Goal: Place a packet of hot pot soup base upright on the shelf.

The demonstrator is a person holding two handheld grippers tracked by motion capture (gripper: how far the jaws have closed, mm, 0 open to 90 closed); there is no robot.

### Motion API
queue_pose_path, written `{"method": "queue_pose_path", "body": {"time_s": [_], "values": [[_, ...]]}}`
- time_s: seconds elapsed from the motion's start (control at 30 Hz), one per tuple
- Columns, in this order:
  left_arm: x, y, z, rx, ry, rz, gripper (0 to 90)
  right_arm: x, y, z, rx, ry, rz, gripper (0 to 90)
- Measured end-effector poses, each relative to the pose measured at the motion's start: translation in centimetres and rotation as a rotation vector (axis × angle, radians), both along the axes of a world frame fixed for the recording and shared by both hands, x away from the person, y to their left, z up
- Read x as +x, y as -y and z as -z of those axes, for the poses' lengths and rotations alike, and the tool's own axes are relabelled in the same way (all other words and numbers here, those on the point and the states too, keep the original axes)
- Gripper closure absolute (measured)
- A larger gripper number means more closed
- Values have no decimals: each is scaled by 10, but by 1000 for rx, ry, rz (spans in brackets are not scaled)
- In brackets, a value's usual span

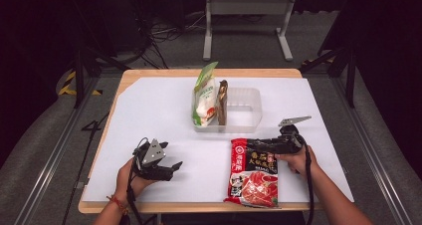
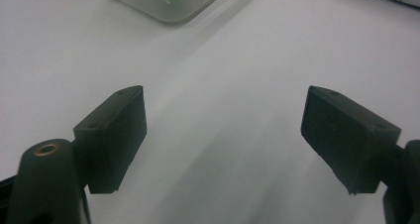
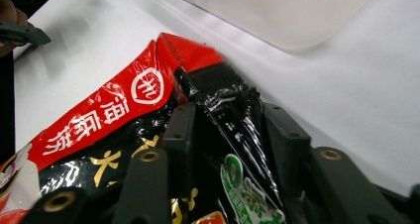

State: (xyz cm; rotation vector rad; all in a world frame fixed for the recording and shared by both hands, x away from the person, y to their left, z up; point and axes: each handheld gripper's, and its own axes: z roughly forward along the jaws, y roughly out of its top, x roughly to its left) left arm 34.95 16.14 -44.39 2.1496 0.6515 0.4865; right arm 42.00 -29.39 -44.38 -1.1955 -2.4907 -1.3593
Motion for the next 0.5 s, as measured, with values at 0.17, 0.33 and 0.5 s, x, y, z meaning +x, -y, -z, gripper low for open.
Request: {"method": "queue_pose_path", "body": {"time_s": [0.17, 0.33, 0.5], "values": [[0, -1, 0, -1, -2, -4, 185, -2, 6, -3, 55, 11, 8, 824], [0, -1, -1, -7, 2, -6, 185, -5, 6, -6, 62, 27, -1, 865], [1, -4, -1, -15, 3, -13, 185, -10, 9, -14, 82, 52, -19, 873]]}}
